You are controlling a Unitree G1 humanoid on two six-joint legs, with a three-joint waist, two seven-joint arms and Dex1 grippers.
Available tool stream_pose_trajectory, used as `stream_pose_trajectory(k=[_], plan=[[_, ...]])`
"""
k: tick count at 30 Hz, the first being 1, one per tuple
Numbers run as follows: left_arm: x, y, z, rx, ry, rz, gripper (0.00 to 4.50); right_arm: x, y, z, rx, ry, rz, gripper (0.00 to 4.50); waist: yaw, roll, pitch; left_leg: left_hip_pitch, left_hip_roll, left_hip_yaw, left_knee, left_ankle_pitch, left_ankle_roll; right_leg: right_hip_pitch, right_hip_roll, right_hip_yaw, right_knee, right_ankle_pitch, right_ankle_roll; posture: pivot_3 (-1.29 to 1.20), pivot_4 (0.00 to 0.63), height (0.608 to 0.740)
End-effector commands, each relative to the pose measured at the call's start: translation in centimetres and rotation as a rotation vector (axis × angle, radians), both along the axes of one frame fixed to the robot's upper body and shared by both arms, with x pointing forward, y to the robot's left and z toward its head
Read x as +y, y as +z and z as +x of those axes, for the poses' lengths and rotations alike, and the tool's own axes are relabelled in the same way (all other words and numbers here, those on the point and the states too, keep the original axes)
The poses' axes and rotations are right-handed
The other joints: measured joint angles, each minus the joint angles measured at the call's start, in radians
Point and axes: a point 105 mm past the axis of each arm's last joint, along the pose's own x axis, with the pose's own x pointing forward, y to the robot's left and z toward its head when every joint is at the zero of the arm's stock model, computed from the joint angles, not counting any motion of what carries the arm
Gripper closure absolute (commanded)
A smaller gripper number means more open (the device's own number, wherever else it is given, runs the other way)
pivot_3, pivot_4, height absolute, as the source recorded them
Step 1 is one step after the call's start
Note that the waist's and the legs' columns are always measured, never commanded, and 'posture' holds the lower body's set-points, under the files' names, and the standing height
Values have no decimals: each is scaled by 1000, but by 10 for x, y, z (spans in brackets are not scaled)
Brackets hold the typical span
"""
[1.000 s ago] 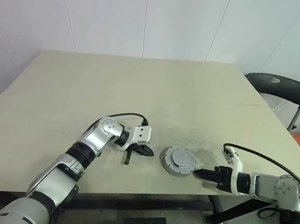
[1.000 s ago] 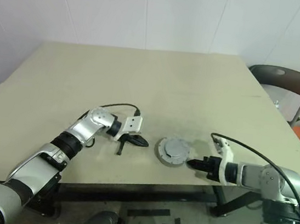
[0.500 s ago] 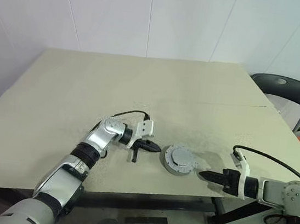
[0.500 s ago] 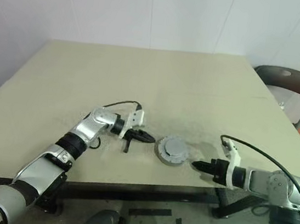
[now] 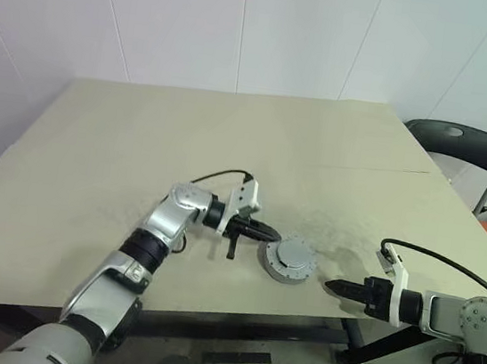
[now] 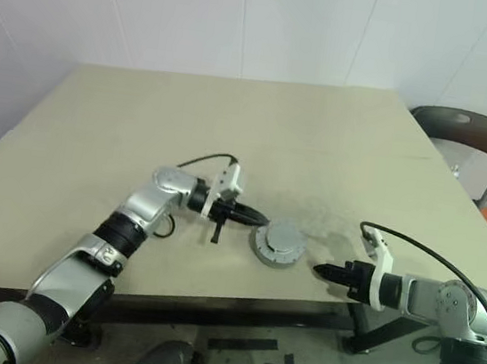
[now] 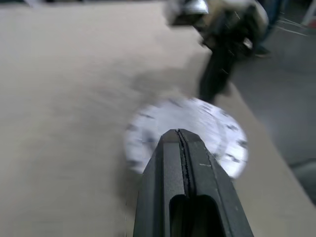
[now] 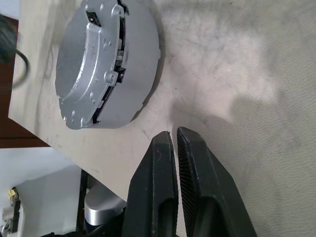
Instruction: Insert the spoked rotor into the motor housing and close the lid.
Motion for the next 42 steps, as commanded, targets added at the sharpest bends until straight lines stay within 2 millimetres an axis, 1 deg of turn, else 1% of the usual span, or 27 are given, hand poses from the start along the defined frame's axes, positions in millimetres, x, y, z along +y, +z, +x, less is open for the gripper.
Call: stream_pose_trajectory(k=[1, 3, 5, 8, 13, 15, 17, 18, 20, 21, 25, 26, 27, 31, 32, 33, 34, 37, 40, 42], plan=[[-2, -8, -5, -47, -28, 68, 4500, 11, 3, 0, -21, 26, 21, 4260, -1, -1, 1, 0, 0, 0, 0, 1, -1, 0, 0, 0, 1, 0, 0, 0, 0, 740], [0, -14, -6, -58, -34, 102, 4500, 11, 4, 1, -23, 22, 21, 4260, 0, -2, 1, 3, 2, 0, 0, 1, -2, 1, 2, 0, 2, 0, 0, 0, 0, 740], [1, -12, -6, -63, -33, 100, 4500, 9, 4, 1, -25, 16, 19, 4260, 0, -1, 1, 7, 2, -1, -1, 1, -2, 4, 2, 0, 2, 0, 0, 0, 0, 740], [3, -11, -3, -80, -26, 113, 4500, 8, 6, 2, -29, 14, 18, 4260, 0, -2, 2, 8, 2, -1, -1, 1, -2, 4, 1, 0, 2, 0, 0, 0, 0, 740], [3, -12, -3, -84, -24, 120, 4500, 16, 8, 2, -32, 31, 43, 4260, 0, -2, 2, 8, 2, 0, -1, 1, -2, 4, 1, 0, 2, 0, 0, 0, 0, 740], [4, -15, -4, -84, -26, 129, 4500, 19, 8, 1, -37, 30, 62, 3875, 0, -2, 2, 8, 2, -1, -1, 1, -2, 4, 1, 0, 2, 0, 0, 0, 0, 740], [5, -17, -5, -83, -28, 136, 4500, 21, 11, 1, -49, 28, 92, 3396, 0, -2, 2, 8, 2, -1, -1, 1, -2, 4, 1, 1, 2, 0, 0, 0, 0, 740], [5, -18, -6, -84, -30, 140, 4500, 22, 15, 1, -60, 22, 119, 2991, 0, -2, 2, 8, 2, 0, -1, 1, -2, 4, 1, 1, 2, 0, 0, 0, 0, 740], [5, -19, -6, -87, -35, 151, 4500, 23, 24, 2, -86, 10, 178, 2357, 0, -2, 2, 8, 2, 0, -1, 1, -2, 4, 1, 1, 2, 0, 0, 0, 0, 740], [5, -20, -6, -90, -37, 155, 4500, 22, 27, 3, -94, 1, 198, 1966, 0, -2, 2, 8, 2, 0, -1, 1, -2, 4, 1, 1, 2, 0, 0, 0, 0, 740], [4, -20, -6, -96, -41, 158, 4500, 22, 30, 6, -105, -25, 235, 560, 0, -2, 2, 8, 2, 0, -1, 1, -2, 4, 1, 1, 2, 0, 0, 0, 0, 740], [4, -20, -6, -98, -42, 158, 4500, 21, 30, 6, -107, -33, 240, 243, 0, -2, 2, 8, 2, 0, -1, 1, -2, 4, 1, 1, 2, 0, 0, 0, 0, 740], [4, -19, -6, -99, -43, 158, 4500, 21, 29, 7, -105, -38, 235, 25, 0, -2, 2, 8, 2, 0, -1, 1, -2, 4, 1, 1, 2, 0, 0, 0, 0, 740], [4, -20, -5, -106, -43, 165, 4500, 20, 24, 9, -96, -61, 221, 25, 0, -1, 2, 8, 2, 0, -1, 1, -2, 4, 1, 1, 2, 0, 0, 0, 0, 740], [5, -20, -5, -108, -42, 168, 4500, 20, 18, 9, -85, -62, 181, 25, 0, -1, 2, 8, 2, 0, -1, 1, -2, 4, 1, 1, 2, 0, 0, 0, 0, 740], [5, -20, -4, -109, -41, 170, 4500, 24, 10, 7, -65, -47, 131, 25, 0, -1, 2, 8, 2, 0, -1, 1, -2, 4, 1, 1, 2, 0, 0, 0, 0, 740], [5, -20, -4, -111, -40, 172, 4500, 28, 6, 5, -56, -35, 118, 25, 0, -1, 2, 8, 2, 0, -1, 1, -2, 4, 1, 1, 2, 0, 0, 0, 0, 740], [7, -21, -3, -113, -35, 182, 4500, 45, 7, 8, -71, -24, 170, 25, -6, -3, 2, 10, 3, 0, -1, 1, -2, 4, 2, 1, 2, 0, 0, 0, 0, 740], [9, -24, -3, -113, -32, 195, 4500, 59, 5, 18, -90, -54, 165, 25, -16, -3, 1, 11, 4, 0, -1, 1, -2, 4, 2, 1, 4, 0, 0, 0, 0, 740], [9, -24, -3, -112, -33, 196, 4500, 64, 8, 26, -114, -78, 165, 25, -24, -2, 1, 12, 4, -1, -1, 2, -3, 4, 2, 1, 5, 0, 0, 0, 0, 740]])
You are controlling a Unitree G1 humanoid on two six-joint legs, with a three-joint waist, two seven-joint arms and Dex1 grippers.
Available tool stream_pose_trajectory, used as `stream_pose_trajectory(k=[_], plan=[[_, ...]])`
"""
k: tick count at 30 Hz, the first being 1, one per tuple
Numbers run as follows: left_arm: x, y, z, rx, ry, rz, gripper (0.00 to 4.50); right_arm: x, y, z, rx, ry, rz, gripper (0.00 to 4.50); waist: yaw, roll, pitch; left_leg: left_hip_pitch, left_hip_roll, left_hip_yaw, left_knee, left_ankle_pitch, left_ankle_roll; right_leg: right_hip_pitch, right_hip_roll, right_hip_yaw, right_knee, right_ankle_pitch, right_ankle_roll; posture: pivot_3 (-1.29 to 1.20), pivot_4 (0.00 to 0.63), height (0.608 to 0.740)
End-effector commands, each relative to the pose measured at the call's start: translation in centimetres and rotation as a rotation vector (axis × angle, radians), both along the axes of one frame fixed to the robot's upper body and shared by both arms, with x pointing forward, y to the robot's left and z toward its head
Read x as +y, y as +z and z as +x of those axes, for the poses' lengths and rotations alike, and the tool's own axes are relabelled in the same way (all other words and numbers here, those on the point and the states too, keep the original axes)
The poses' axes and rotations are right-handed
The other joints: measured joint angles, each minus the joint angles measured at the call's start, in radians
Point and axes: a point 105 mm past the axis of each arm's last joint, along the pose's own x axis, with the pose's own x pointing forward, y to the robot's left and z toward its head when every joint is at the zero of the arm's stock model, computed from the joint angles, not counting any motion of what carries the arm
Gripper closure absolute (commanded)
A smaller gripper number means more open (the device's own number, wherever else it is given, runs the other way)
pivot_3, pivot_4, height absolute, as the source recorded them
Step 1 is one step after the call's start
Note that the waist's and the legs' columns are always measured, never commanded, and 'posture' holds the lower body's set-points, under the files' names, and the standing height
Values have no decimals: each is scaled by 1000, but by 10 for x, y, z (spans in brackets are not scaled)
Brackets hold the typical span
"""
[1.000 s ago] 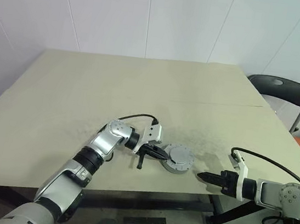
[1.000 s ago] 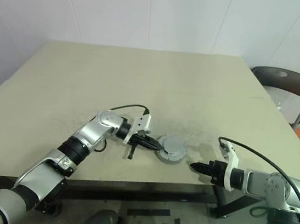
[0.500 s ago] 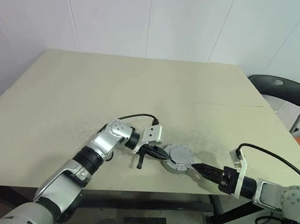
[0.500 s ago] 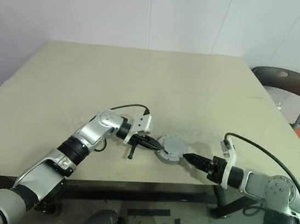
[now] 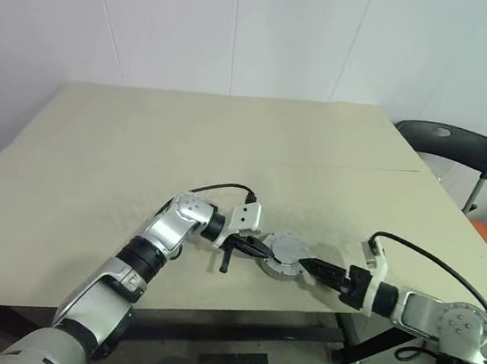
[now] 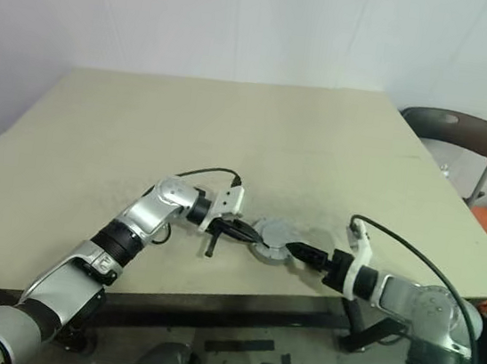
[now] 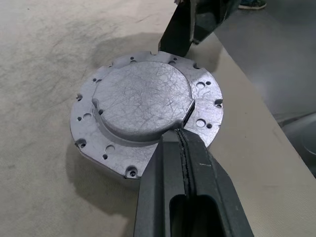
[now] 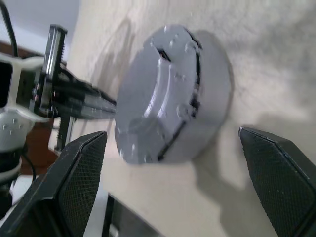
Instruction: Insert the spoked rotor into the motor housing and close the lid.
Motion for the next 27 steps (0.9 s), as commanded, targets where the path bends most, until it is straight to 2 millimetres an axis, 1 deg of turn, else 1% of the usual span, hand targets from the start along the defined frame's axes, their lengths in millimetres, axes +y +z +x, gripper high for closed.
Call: stream_pose_trajectory(k=[1, 3, 5, 9, 12, 16, 17, 19, 20, 27], plan=[[-1, -7, -1, -3, -10, 47, 4500, 15, 6, 12, -36, -12, -10, 25, -4, 0, 0, 0, 0, 0, 0, 0, 0, 0, 0, 0, 0, 0, 0, 0, 0, 740], [0, -8, -1, -4, -9, 52, 4500, 17, 15, 21, -62, -41, 13, 25, -7, 0, 0, 1, 0, 0, 0, 0, 0, 0, 0, 0, 0, 1, -1, 0, 0, 740], [1, -8, 0, -5, -6, 57, 4500, 19, 21, 24, -75, -42, 19, 25, -6, 1, 0, 0, 0, 0, 1, 0, 0, -1, 0, 0, 0, 2, -2, 0, 0, 740], [2, -9, 0, -8, -4, 65, 4500, 18, 21, 22, -70, -34, 2, 25, -3, 2, 0, 0, 0, 0, 0, 0, 0, -2, 0, 0, 0, 2, -2, 0, 0, 740], [2, -12, 0, -10, -5, 75, 4500, 13, 19, 21, -60, -49, 10, 631, -2, 3, 0, -2, 0, 0, -1, 0, 0, -2, 0, 0, 0, 3, -2, 0, 0, 740], [2, -12, 0, -11, -5, 77, 4500, 12, 19, 20, -59, -49, 19, 1884, 0, 4, 0, -2, -1, 0, -1, 0, 0, -2, -1, 0, 0, 3, -2, 0, 0, 740], [2, -13, 1, -12, -4, 79, 4500, 12, 19, 20, -59, -48, 21, 2127, 1, 5, -1, -1, -1, 0, 0, 0, 0, -2, -1, 0, 0, 3, -2, 0, 0, 740], [3, -13, 1, -13, -3, 82, 4500, 13, 18, 20, -56, -44, 20, 2454, 3, 5, -1, 1, -1, 0, 0, 0, 0, 0, -1, 0, 0, 2, -2, 0, 0, 740], [3, -13, 1, -13, -3, 84, 4500, 14, 17, 20, -54, -42, 19, 2686, 4, 5, -1, 1, -2, 0, 1, 0, 0, 0, -2, 0, 0, 2, -3, 0, 0, 740], [5, -16, 0, -13, -4, 91, 4500, 18, 16, 17, -57, -29, 38, 2686, 5, 6, -2, 1, -2, 0, 1, 0, 0, 0, -2, 0, -1, 3, -3, 0, 0, 740]])
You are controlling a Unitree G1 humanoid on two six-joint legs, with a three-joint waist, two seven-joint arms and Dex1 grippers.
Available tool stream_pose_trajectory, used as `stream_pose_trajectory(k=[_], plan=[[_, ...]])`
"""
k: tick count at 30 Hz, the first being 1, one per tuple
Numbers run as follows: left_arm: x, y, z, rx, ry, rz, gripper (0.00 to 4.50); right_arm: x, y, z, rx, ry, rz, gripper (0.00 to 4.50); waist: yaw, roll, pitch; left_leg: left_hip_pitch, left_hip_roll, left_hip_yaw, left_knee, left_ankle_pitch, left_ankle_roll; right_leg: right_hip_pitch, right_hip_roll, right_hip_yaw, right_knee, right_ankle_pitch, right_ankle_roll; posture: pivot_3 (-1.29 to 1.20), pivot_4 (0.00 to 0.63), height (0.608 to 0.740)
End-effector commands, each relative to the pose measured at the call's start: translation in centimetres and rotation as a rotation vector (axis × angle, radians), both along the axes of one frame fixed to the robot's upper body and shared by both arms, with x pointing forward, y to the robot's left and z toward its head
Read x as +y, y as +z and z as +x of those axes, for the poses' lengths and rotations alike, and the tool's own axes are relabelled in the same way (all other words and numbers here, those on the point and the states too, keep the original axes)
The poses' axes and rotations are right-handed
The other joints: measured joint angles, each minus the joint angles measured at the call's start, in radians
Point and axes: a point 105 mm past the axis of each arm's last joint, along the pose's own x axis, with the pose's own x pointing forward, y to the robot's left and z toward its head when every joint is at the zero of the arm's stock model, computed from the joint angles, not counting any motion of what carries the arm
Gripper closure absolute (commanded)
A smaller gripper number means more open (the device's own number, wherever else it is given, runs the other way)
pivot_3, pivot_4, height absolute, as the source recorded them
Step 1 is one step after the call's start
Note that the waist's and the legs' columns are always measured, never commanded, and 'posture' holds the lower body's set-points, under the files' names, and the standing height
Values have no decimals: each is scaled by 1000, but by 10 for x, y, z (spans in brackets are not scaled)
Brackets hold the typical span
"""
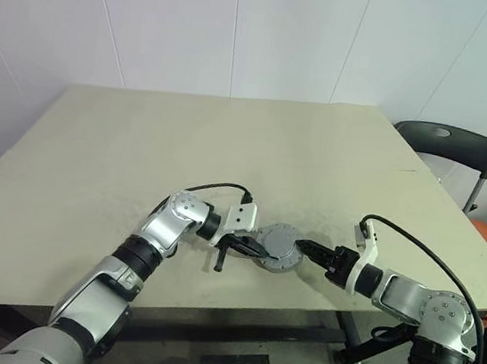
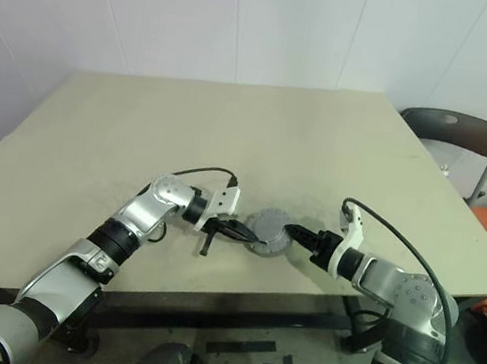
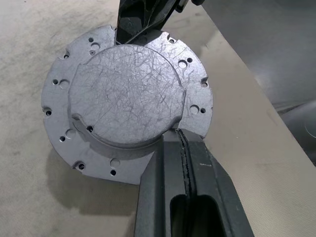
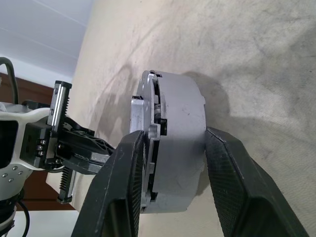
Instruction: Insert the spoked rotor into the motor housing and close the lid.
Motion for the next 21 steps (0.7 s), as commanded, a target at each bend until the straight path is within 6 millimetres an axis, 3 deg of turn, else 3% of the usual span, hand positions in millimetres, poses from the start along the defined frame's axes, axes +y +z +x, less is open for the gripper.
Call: stream_pose_trajectory(k=[1, 4, 10, 12, 16, 21], plan=[[0, -13, 0, 6, 12, 71, 4500, 16, 7, -4, -30, 72, 37, 2686, 2, 0, 0, 0, 0, 0, 0, 0, 0, 0, 0, 0, 0, 0, 0, 0, 0, 740], [0, -13, 0, 4, 12, 74, 4500, 18, 9, -4, -41, 77, 49, 2997, 7, 0, 0, 0, 0, 0, -1, 0, 0, 0, 0, 0, 0, 0, 0, 0, 0, 740], [-2, -9, 3, -7, 29, 46, 4500, 18, 9, -3, -45, 69, 53, 3017, 13, 0, 0, 0, 0, 0, -1, 0, 0, 0, 0, 0, 0, 0, 0, 0, 0, 740], [-7, 0, 7, -27, 49, -17, 4500, 17, 9, -1, -47, 57, 59, 3017, 16, 0, 0, 0, 0, 0, -1, 0, 0, 0, 0, 0, 0, 0, 0, 0, 0, 740], [-21, 40, 30, -82, 189, -237, 4500, 17, 8, 4, -46, 30, 71, 3017, 20, 2, 2, -2, 0, 0, 0, 0, 0, -1, -1, 0, 0, 0, 0, 0, 0, 740], [-18, 58, 46, -108, 291, -332, 4500, 21, 6, 8, -43, 23, 86, 3017, 11, -3, 7, -5, 0, 0, -1, 0, 0, -4, 0, 0, 1, 2, 3, 0, 0, 740]])
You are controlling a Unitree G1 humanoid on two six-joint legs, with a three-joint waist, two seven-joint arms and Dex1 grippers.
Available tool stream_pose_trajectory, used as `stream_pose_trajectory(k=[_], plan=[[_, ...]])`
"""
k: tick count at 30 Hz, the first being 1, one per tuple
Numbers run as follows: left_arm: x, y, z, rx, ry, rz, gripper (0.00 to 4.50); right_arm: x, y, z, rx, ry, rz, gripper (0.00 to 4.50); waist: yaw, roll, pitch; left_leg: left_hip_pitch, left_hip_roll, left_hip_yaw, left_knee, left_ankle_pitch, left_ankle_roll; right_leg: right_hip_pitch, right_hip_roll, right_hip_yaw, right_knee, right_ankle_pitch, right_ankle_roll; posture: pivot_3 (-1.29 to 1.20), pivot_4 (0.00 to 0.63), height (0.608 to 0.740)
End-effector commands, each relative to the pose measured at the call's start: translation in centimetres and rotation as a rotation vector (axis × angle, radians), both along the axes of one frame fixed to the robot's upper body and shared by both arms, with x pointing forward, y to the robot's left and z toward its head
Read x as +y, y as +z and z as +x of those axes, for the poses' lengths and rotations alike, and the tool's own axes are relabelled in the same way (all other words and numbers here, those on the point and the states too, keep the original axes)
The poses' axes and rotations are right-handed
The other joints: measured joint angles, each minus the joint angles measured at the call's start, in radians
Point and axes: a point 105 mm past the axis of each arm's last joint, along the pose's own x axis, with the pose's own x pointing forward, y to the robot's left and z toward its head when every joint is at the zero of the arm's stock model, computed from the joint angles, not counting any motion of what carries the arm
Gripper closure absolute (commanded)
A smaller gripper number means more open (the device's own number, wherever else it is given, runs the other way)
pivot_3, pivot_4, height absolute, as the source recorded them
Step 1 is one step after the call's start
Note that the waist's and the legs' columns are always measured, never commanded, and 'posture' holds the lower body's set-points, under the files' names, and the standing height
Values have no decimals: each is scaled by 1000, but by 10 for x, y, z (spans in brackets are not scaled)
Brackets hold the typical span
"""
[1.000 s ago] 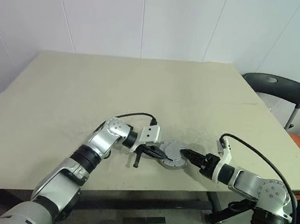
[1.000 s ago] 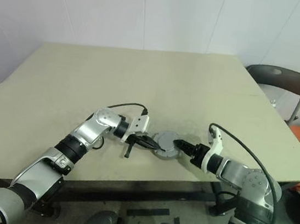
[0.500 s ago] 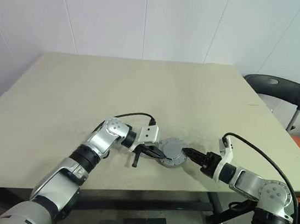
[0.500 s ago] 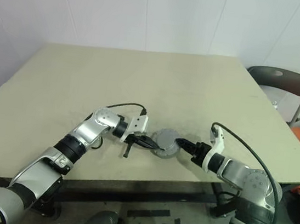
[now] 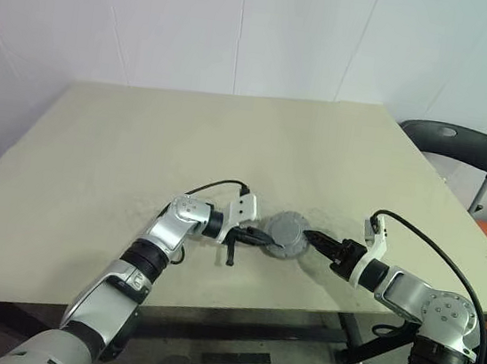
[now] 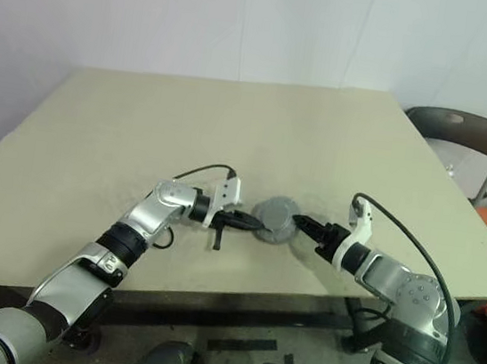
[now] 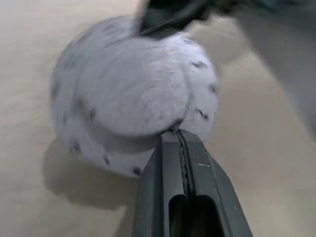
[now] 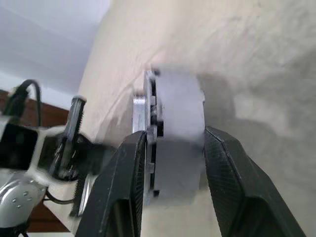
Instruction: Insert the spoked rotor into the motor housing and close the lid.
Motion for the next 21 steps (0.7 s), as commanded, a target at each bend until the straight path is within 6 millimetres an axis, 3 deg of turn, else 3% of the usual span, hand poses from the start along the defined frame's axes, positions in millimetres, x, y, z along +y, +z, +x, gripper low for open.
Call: stream_pose_trajectory(k=[1, 7, 14, 17, 19, 21], plan=[[-12, 55, 19, -143, 53, -160, 4500, 26, -3, -2, 23, 91, 54, 3017, -2, -1, 1, -1, 1, 0, -1, 0, 0, -1, 1, 0, 0, 0, 0, 0, 0, 740], [-2, 57, 23, -89, 115, -223, 4500, 23, -7, 10, 32, 36, 69, 3017, -31, 0, 1, -1, 3, 0, -6, 1, -2, -4, 5, 3, 1, 0, 0, 0, 0, 740], [3, 59, 25, -33, 174, -294, 4500, 24, -5, 15, 20, 16, 93, 3017, -26, -1, 1, 1, 3, 0, -2, 3, -5, -6, 6, 6, 10, 0, 0, 0, 0, 740], [15, 78, 51, 51, 373, -461, 4500, 10, -2, 30, -25, -112, 87, 3017, -26, -1, 2, 1, 3, 0, 0, 4, -5, -6, 6, 7, 12, 0, 0, 0, 0, 740], [36, 87, 78, 140, 595, -597, 4500, -3, 5, 41, -51, -223, 159, 3017, -23, -3, 3, 1, 3, 0, 0, 4, -6, -8, 7, 8, 14, 0, 0, 0, 0, 740], [48, 89, 88, 212, 689, -686, 4500, -9, 7, 45, -60, -280, 189, 3017, -20, -3, 3, 1, 2, 0, 1, 4, -7, -9, 9, 11, 16, 0, 1, 0, 0, 740]])
